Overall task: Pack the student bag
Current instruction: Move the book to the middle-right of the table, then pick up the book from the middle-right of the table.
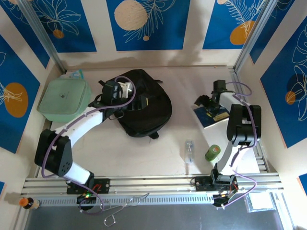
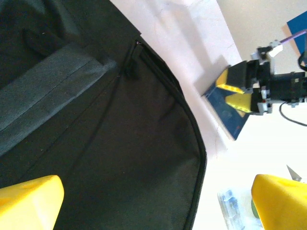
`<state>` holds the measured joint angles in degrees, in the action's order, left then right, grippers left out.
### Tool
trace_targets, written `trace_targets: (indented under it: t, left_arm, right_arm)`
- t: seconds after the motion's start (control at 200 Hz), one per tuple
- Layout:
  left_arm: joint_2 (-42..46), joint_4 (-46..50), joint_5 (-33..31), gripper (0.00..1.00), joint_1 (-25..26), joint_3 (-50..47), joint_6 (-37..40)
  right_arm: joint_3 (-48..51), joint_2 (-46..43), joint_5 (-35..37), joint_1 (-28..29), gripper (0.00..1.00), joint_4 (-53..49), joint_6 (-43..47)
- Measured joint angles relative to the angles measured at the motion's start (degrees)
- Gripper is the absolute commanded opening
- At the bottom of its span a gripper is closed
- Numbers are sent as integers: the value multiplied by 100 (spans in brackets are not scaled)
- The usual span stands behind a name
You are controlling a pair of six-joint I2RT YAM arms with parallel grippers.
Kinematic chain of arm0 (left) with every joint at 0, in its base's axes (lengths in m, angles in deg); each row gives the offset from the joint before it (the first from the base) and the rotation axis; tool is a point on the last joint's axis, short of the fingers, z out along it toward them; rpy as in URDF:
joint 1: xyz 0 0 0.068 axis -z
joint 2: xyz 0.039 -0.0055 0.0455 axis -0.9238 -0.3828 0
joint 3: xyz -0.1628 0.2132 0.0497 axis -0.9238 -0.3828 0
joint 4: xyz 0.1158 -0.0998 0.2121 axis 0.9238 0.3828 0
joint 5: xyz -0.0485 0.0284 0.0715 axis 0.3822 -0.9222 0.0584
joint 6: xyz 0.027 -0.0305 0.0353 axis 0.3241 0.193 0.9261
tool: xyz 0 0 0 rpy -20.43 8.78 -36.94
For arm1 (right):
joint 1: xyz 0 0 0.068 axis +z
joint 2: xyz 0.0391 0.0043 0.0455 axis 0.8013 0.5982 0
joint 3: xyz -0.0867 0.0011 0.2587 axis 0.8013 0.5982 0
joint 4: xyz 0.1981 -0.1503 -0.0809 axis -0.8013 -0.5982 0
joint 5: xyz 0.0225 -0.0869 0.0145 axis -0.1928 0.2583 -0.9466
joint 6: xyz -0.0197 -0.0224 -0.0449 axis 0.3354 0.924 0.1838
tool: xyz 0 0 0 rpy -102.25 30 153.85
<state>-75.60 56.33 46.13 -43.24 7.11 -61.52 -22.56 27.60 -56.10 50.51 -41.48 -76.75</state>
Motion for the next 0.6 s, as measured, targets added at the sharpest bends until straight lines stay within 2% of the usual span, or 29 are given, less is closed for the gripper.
trace_targets:
  t: [0.155, 0.335, 0.465, 0.6]
  left_arm:
    - [-264, 2, 92, 100, 79, 302, -81]
    - [-542, 15, 109, 100, 286, 595, -98]
    - [-855, 127, 107, 100, 535, 925, -92]
    - [-1268, 315, 59, 100, 903, 1443, -72]
  right_arm:
    - [186, -72, -501, 597, 82, 83, 61]
    - [721, -516, -870, 951, 80, 17, 179]
    - [887, -927, -835, 1008, 80, -317, 188]
    - [951, -1593, -415, 868, 78, -415, 42]
